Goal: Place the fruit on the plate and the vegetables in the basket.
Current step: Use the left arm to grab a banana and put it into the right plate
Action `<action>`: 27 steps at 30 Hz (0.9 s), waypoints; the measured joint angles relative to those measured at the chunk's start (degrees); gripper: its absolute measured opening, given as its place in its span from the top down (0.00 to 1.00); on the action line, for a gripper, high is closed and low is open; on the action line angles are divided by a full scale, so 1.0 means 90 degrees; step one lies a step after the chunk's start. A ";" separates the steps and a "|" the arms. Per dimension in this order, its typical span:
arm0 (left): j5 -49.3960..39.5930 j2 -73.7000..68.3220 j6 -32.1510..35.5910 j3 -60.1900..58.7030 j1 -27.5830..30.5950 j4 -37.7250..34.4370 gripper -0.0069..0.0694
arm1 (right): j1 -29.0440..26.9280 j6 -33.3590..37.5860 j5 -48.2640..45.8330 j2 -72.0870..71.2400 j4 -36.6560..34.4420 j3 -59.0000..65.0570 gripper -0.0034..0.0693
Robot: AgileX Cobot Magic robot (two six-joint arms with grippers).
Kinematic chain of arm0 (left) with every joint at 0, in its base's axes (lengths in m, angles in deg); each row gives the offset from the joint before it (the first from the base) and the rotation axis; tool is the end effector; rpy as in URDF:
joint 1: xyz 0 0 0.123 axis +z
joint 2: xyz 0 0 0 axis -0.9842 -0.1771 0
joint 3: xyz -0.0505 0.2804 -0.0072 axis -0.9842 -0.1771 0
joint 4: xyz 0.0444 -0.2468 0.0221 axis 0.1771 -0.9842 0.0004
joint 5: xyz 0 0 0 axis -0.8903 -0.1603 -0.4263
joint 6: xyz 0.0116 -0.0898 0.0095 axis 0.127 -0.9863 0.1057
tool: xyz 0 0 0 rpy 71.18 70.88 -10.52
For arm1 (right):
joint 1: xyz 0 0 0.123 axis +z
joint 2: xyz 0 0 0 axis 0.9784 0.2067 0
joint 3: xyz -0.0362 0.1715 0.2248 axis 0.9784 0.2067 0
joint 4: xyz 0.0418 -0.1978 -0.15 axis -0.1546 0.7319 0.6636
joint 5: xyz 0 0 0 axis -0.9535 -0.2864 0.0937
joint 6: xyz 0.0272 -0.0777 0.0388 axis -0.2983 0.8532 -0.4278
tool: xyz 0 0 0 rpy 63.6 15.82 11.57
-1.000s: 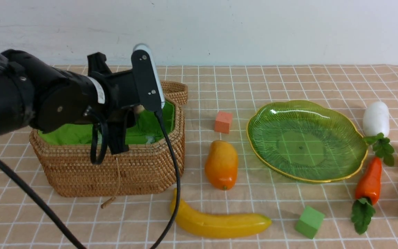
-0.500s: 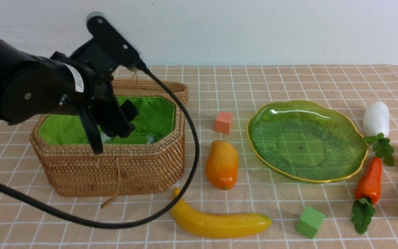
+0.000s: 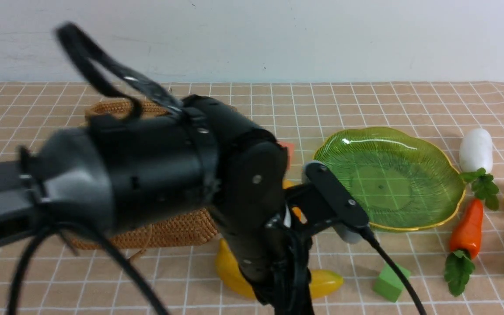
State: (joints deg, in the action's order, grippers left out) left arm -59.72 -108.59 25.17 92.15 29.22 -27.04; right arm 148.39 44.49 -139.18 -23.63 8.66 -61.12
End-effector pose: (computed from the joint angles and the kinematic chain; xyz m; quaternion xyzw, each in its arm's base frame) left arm 0.2284 -0.2816 0.2603 0.5481 0.8171 -0.0637 0.1672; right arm 0.0204 -0.0130 0.4048 -0.2378 0.8190 0.3155 0.4160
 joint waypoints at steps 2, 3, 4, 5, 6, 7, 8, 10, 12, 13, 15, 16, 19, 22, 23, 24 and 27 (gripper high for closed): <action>0.0118 -0.0416 0.0218 0.0254 -0.0006 0.0156 0.65 | 0.0000 -0.0041 -0.0083 -0.0013 0.0010 -0.0065 0.88; 0.0226 -0.0704 0.0385 0.0385 0.0000 0.0271 0.56 | 0.0000 -0.0058 -0.0083 -0.0013 -0.0005 -0.0081 0.88; 0.0271 -0.0817 0.0462 0.0455 0.0000 0.0318 0.50 | 0.0000 -0.0074 -0.0083 -0.0013 -0.0006 -0.0084 0.88; 0.0344 -0.0999 0.0599 0.0521 0.0000 0.0393 0.44 | 0.0000 -0.0080 -0.0083 -0.0013 -0.0021 -0.0089 0.88; 0.0418 -0.1165 0.0749 0.0559 0.0000 0.0455 0.38 | 0.0000 -0.0080 -0.0083 -0.0013 -0.0039 -0.0097 0.88; 0.0492 -0.1286 0.0889 0.0574 0.0000 0.0532 0.33 | 0.0000 -0.0080 -0.0088 -0.0013 -0.0048 -0.0097 0.88; 0.0573 -0.1430 0.0998 0.0584 0.0000 0.0641 0.29 | 0.0000 -0.0081 -0.0088 -0.0013 -0.0072 -0.0097 0.88; 0.0754 -0.1687 0.1087 0.0592 0.0000 0.0930 0.25 | 0.0000 -0.0081 -0.0088 -0.0013 -0.0118 -0.0097 0.88; 0.1006 -0.1898 0.1062 0.0597 0.0000 0.1326 0.24 | 0.0000 -0.0086 -0.0088 -0.0013 -0.0166 -0.0097 0.88; 0.1085 -0.1956 0.1005 0.0597 0.0000 0.1459 0.24 | 0.0000 -0.0086 -0.0088 -0.0013 -0.0181 -0.0097 0.88; 0.1136 -0.2021 0.0883 0.0605 0.0000 0.1583 0.26 | 0.0000 -0.0086 -0.0088 -0.0013 -0.0190 -0.0097 0.88; 0.1214 -0.2037 0.0673 0.0616 0.0000 0.1680 0.34 | 0.0000 -0.0086 -0.0088 -0.0013 -0.0195 -0.0097 0.88; 0.1186 -0.2044 0.0477 0.0616 0.0000 0.1673 0.47 | 0.0000 -0.0086 -0.0088 -0.0013 -0.0195 -0.0097 0.88; 0.1051 -0.2036 0.0357 0.0616 0.0000 0.1577 0.49 | 0.0000 -0.0080 -0.0088 -0.0013 -0.0189 -0.0097 0.88; 0.0998 -0.2017 0.0340 0.0616 0.0000 0.1531 0.49 | 0.0000 -0.0080 -0.0088 -0.0013 -0.0189 -0.0097 0.88; 0.0855 -0.1971 0.0335 0.0666 -0.0021 0.1416 0.49 | 0.0000 -0.0080 -0.0088 -0.0013 -0.0189 -0.0097 0.88; 0.0509 -0.1706 0.0335 0.0950 -0.0203 0.1158 0.49 | 0.0000 -0.0069 -0.0088 -0.0013 -0.0150 -0.0097 0.88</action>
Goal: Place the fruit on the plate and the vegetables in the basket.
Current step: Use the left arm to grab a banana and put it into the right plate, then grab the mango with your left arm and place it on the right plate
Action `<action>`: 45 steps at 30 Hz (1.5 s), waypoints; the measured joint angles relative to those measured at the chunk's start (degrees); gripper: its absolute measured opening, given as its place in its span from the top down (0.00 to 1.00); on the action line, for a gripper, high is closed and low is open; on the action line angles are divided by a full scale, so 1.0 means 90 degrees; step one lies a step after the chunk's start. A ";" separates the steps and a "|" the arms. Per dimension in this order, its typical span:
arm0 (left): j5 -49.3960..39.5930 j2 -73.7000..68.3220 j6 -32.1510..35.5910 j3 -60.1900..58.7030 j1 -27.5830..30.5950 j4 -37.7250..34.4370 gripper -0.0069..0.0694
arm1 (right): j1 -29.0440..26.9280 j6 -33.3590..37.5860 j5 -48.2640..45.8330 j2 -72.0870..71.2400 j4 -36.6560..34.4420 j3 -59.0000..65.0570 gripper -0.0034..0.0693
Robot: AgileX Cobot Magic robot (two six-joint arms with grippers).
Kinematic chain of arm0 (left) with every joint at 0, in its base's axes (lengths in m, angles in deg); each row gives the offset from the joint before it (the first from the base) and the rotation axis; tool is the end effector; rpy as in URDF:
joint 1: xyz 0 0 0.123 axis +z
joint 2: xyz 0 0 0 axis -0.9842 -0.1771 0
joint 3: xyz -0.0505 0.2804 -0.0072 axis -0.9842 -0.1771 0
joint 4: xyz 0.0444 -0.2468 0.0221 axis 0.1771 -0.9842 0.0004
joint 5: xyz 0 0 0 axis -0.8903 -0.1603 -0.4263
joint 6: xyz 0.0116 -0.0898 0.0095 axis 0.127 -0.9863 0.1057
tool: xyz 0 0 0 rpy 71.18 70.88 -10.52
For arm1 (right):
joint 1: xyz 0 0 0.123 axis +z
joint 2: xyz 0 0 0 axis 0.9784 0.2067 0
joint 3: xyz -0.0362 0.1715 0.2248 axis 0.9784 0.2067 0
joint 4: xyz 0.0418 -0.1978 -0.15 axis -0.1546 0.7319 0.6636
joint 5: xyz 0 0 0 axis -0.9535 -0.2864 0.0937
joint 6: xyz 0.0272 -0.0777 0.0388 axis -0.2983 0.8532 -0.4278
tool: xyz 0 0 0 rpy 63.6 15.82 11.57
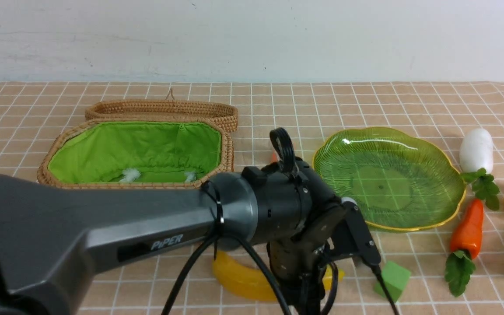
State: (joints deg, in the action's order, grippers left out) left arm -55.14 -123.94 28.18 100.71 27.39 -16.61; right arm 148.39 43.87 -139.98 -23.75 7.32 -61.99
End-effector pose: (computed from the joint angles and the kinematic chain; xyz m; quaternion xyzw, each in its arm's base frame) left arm 0.2649 -0.3275 0.1990 0.6204 0.7654 0.0180 0.1701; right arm 0.0176 -0.0153 0.4070 -0.2341 0.8206 0.3266 0.4063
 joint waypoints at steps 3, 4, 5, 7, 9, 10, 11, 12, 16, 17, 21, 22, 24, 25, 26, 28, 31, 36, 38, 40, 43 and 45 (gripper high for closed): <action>0.0142 0.0325 0.0119 0.0451 -0.0305 -0.0038 0.49 | 0.0000 -0.0029 0.0000 0.0000 0.0212 0.0000 0.87; 0.0384 0.0405 0.0238 0.0653 -0.0403 -0.0038 0.49 | 0.0000 -0.0090 0.0000 0.0000 0.0385 0.0000 0.87; 0.0720 0.0424 0.0384 0.0856 -0.0482 -0.0038 0.49 | 0.0000 -0.0202 0.0000 0.0000 0.0610 0.0000 0.87; 0.1328 0.0385 0.0625 0.1129 -0.0539 -0.0059 0.49 | 0.0000 -0.0410 0.0000 0.0000 0.0980 0.0000 0.87; 0.2017 0.0089 0.0871 0.1543 -0.0485 -0.0059 0.49 | 0.0000 -0.0702 0.0000 0.0000 0.1472 0.0000 0.86; 0.2333 -0.0124 0.0934 0.1693 -0.0430 -0.0059 0.49 | 0.0000 -0.0731 0.0000 0.0000 0.1531 -0.0002 0.86; 0.2623 -0.0375 0.0975 0.1916 -0.0324 -0.0059 0.49 | 0.0000 -0.0753 0.0000 0.0000 0.1586 -0.0002 0.86; 0.2891 -0.0648 0.0993 0.2056 -0.0245 -0.0059 0.49 | 0.0000 -0.0765 0.0000 0.0000 0.1587 -0.0002 0.86; 0.3586 -0.1684 0.1029 0.2568 0.0142 -0.0038 0.49 | 0.0000 -0.0780 0.0000 -0.0005 0.1390 -0.0002 0.86; 0.3633 -0.1765 0.1035 0.2592 0.0171 -0.0038 0.49 | 0.0000 -0.0780 0.0000 -0.0005 0.1372 -0.0002 0.86; 0.4050 -0.2283 0.1035 0.2640 0.0357 -0.0038 0.45 | 0.0000 -0.0689 0.0000 -0.0005 0.1053 -0.0002 0.85; 0.4088 -0.2320 0.1035 0.2640 0.0364 -0.0038 0.42 | 0.0000 -0.0678 0.0000 -0.0005 0.1019 -0.0002 0.85; 0.4151 -0.2332 0.1035 0.2645 0.0363 -0.0055 0.35 | 0.0000 -0.0678 0.0000 -0.0005 0.0980 -0.0002 0.85; 0.4178 -0.2334 0.1035 0.2648 0.0363 -0.0072 0.30 | 0.0000 -0.0678 0.0000 -0.0005 0.0978 -0.0002 0.85; 0.4214 -0.2326 0.1035 0.2660 0.0356 -0.0156 0.22 | 0.0000 -0.0672 0.0000 -0.0005 0.0965 -0.0002 0.85; 0.4164 -0.2254 0.1035 0.2683 0.0343 -0.0283 0.12 | 0.0000 -0.0660 0.0000 -0.0005 0.0965 -0.0002 0.85; 0.3784 -0.2021 0.1035 0.2688 0.0327 -0.0551 0.05 | 0.0000 -0.0552 0.0000 -0.0005 0.0949 -0.0002 0.85; 0.2198 -0.1272 0.0455 0.2690 0.0299 -0.1076 0.08 | 0.0000 -0.0512 0.0000 -0.0005 0.0930 -0.0002 0.84; 0.0988 -0.0719 -0.0656 0.2697 0.0271 -0.1352 0.16 | 0.0000 -0.0510 0.0000 -0.0005 0.0930 -0.0002 0.84; -0.0081 -0.0241 -0.2070 0.2703 0.0256 -0.1443 0.28 | 0.0000 -0.0408 0.0000 -0.0005 0.0937 -0.0002 0.84; -0.0956 -0.0017 -0.3006 0.2749 0.0250 -0.1156 0.40 | 0.0000 -0.0243 0.0000 -0.0005 0.0937 -0.0002 0.84; -0.1313 -0.0050 -0.3254 0.2763 0.0250 -0.0778 0.44 | 0.0000 -0.0154 0.0000 -0.0005 0.0937 -0.0002 0.84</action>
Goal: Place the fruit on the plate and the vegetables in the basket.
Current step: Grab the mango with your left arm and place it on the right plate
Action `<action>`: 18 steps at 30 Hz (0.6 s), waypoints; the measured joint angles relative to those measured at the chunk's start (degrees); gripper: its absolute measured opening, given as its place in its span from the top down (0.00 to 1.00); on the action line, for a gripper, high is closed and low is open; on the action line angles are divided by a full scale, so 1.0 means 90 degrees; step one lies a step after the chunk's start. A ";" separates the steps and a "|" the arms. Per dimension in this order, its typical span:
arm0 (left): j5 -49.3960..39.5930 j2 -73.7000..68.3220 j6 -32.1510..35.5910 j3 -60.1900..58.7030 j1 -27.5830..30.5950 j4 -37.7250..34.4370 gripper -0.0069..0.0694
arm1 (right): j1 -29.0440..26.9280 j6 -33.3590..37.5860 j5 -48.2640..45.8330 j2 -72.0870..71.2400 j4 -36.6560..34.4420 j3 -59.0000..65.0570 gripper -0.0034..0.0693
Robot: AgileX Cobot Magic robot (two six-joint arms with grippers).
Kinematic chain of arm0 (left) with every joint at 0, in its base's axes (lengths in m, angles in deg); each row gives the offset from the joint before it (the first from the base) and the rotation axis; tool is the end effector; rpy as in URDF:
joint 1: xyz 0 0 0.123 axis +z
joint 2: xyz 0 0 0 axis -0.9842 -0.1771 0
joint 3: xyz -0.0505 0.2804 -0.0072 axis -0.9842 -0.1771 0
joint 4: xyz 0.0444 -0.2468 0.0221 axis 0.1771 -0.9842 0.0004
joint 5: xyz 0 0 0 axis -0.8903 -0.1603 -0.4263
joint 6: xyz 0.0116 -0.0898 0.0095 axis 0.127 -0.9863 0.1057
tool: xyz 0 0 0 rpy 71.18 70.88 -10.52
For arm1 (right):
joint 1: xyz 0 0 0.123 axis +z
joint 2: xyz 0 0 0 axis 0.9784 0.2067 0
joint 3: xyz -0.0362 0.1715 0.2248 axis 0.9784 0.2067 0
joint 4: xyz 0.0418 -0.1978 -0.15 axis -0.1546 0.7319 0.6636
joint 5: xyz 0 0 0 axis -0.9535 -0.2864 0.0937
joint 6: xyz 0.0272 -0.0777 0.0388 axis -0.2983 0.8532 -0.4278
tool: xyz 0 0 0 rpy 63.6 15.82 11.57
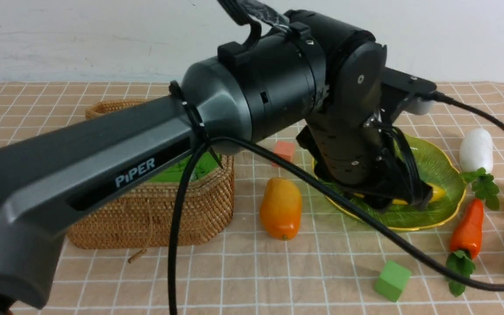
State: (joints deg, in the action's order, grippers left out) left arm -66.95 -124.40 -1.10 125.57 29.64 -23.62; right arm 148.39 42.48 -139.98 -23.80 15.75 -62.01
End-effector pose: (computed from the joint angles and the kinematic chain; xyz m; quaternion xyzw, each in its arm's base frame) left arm 0.2912 -0.3457 0.3112 0.3474 0.8989 -0.1184 0.2393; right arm 0.0279 -0.0223 0.4100 -0.2048 0.8183 0.2847 0.4554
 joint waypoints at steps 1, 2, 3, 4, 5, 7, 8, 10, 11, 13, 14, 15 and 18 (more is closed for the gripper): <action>-0.0246 -0.0130 -0.0117 0.0000 0.0000 0.0358 0.44 | 0.0000 0.0059 0.0000 0.0000 -0.0006 0.0000 0.84; -0.0313 -0.0232 -0.0163 0.0000 0.0000 0.0512 0.43 | 0.0000 0.0081 0.0000 0.0000 -0.0006 0.0000 0.84; -0.0389 -0.0385 -0.0274 0.0000 0.0000 0.0824 0.40 | 0.0000 0.0105 0.0000 0.0000 -0.0012 0.0000 0.84; -0.0398 -0.0515 -0.0365 -0.0006 0.0009 0.1041 0.38 | 0.0000 0.0112 0.0000 0.0000 -0.0012 0.0000 0.84; -0.0377 -0.0743 -0.0553 -0.0006 0.0008 0.1467 0.34 | 0.0000 0.0119 0.0000 0.0000 -0.0018 0.0000 0.84; -0.0280 -0.1005 -0.0844 -0.0006 0.0008 0.2052 0.25 | 0.0000 0.0125 0.0000 0.0000 -0.0018 0.0000 0.84; -0.0208 -0.1106 -0.0985 -0.0011 0.0008 0.2301 0.22 | 0.0000 0.0125 0.0000 0.0000 -0.0018 0.0000 0.84; -0.0073 -0.1265 -0.1199 -0.0011 0.0008 0.2765 0.16 | 0.0000 0.0125 0.0000 0.0000 -0.0030 0.0000 0.84; 0.0041 -0.1403 -0.1353 -0.0011 0.0008 0.3072 0.12 | 0.0000 0.0125 0.0000 0.0000 -0.0086 0.0000 0.84; 0.0160 -0.1550 -0.1487 -0.0011 0.0012 0.3396 0.08 | 0.0000 0.0125 0.0000 0.0000 -0.0198 0.0000 0.84; 0.0224 -0.1621 -0.1550 -0.0011 0.0020 0.3474 0.08 | 0.0000 0.0125 0.0000 0.0000 -0.0229 0.0000 0.84; 0.0268 -0.1673 -0.1593 -0.0011 0.0023 0.3489 0.07 | 0.0000 0.0125 0.0000 0.0000 -0.0272 0.0000 0.84; 0.0348 -0.1837 -0.1657 -0.0011 0.0127 0.3406 0.08 | 0.0000 0.0125 0.0000 0.0000 -0.0317 0.0000 0.84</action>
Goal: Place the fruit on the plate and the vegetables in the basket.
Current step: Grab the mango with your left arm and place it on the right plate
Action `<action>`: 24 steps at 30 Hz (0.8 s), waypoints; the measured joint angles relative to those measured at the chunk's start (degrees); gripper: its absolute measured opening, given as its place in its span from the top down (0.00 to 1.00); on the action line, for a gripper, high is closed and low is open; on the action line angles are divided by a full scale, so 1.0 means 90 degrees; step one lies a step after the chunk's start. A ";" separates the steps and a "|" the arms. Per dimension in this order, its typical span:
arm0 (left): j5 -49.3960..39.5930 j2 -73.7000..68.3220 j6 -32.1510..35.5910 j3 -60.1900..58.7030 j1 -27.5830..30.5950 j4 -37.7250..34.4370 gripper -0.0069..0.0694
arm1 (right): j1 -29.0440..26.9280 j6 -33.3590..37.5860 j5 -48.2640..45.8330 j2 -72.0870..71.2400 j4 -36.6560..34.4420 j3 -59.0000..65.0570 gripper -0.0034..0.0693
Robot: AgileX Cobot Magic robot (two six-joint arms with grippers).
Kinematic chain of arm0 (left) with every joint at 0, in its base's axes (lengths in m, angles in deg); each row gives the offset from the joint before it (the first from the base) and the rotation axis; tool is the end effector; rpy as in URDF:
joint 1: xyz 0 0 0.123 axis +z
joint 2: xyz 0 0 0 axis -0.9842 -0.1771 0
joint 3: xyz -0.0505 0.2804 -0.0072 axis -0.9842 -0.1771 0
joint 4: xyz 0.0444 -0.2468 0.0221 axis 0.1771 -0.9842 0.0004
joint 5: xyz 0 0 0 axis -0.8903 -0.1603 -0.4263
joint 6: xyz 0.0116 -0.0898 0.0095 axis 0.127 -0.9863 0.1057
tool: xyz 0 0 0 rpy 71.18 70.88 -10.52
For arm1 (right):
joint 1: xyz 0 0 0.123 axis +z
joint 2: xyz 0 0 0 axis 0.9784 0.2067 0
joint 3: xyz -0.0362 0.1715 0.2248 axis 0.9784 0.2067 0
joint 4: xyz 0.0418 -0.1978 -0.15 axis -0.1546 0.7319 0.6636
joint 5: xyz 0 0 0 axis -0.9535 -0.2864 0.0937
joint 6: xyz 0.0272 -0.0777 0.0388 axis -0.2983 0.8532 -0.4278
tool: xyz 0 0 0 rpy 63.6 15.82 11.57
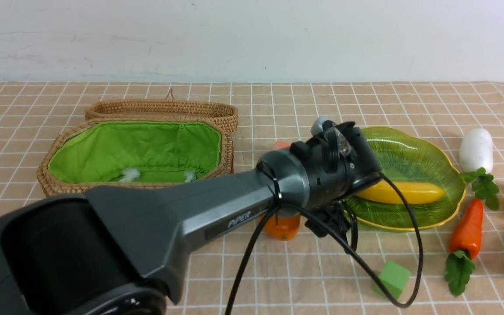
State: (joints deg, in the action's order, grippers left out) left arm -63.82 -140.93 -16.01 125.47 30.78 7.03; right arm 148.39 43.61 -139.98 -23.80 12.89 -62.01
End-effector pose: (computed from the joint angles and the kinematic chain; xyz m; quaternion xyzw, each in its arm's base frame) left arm 0.3551 -0.3466 0.1871 0.3228 0.9002 0.1189 0.2670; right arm 0.0245 -0.0199 0.4088 -0.2195 0.8183 0.2966 0.4407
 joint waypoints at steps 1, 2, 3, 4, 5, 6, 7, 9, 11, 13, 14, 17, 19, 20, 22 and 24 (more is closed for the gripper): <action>0.0052 -0.0042 -0.0012 0.0006 0.0078 -0.0122 0.08 | 0.0000 0.0000 0.0000 0.0000 -0.0008 0.0000 0.84; 0.0068 -0.0064 -0.0017 0.0006 0.0116 -0.0181 0.09 | 0.0000 0.0000 0.0000 0.0000 -0.0008 0.0000 0.84; 0.0127 -0.0136 -0.0017 0.0006 0.0254 -0.0385 0.10 | 0.0000 0.0000 0.0000 0.0000 -0.0014 0.0000 0.84; 0.0150 -0.0210 -0.0024 0.0011 0.0399 -0.0665 0.13 | 0.0000 0.0000 0.0000 0.0000 -0.0021 0.0000 0.84; 0.0180 -0.0210 -0.0016 0.0012 0.0414 -0.0719 0.13 | 0.0000 0.0000 0.0000 0.0000 -0.0021 0.0000 0.84; 0.0205 -0.0210 -0.0017 0.0024 0.0491 -0.0832 0.16 | 0.0000 0.0000 0.0000 0.0000 -0.0021 0.0000 0.84; 0.0205 -0.0210 -0.0017 0.0024 0.0499 -0.0867 0.17 | 0.0000 0.0000 0.0000 0.0000 -0.0021 0.0000 0.84; 0.0210 -0.0210 -0.0010 0.0024 0.0522 -0.0929 0.20 | 0.0000 0.0000 0.0000 0.0000 -0.0021 0.0000 0.84; 0.0140 -0.0210 -0.0004 0.0077 0.0522 -0.0934 0.20 | 0.0000 0.0000 0.0000 0.0000 -0.0015 0.0000 0.84; -0.0185 -0.0202 -0.0011 0.0232 0.0485 -0.0979 0.20 | 0.0000 0.0000 0.0000 0.0000 -0.0015 0.0000 0.84; -0.0297 -0.0194 -0.0011 0.0325 0.0458 -0.0979 0.20 | 0.0000 0.0000 0.0000 0.0000 -0.0015 0.0000 0.84; -0.0535 -0.0026 0.0147 0.0859 0.0298 -0.0929 0.20 | 0.0000 0.0000 0.0000 0.0000 0.0071 0.0000 0.84; -0.0273 0.0092 0.0472 0.1221 0.0188 -0.0957 0.20 | 0.0000 -0.0016 0.0000 0.0000 0.0286 0.0000 0.83; -0.0164 0.0113 0.0556 0.1258 0.0177 -0.0980 0.20 | 0.0000 -0.0024 0.0000 0.0000 0.0350 0.0000 0.83; 0.0806 0.0152 0.1085 0.1608 0.0089 -0.1369 0.20 | 0.0000 -0.0262 0.0000 0.0000 0.0765 0.0000 0.83; 0.1433 0.0091 0.1274 0.1686 0.0084 -0.1667 0.20 | 0.0000 -0.0363 0.0000 0.0000 0.0847 0.0000 0.83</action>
State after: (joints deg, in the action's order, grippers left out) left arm -50.92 -140.10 -4.55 140.64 31.54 -7.97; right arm 148.39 40.34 -139.98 -23.80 20.52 -62.01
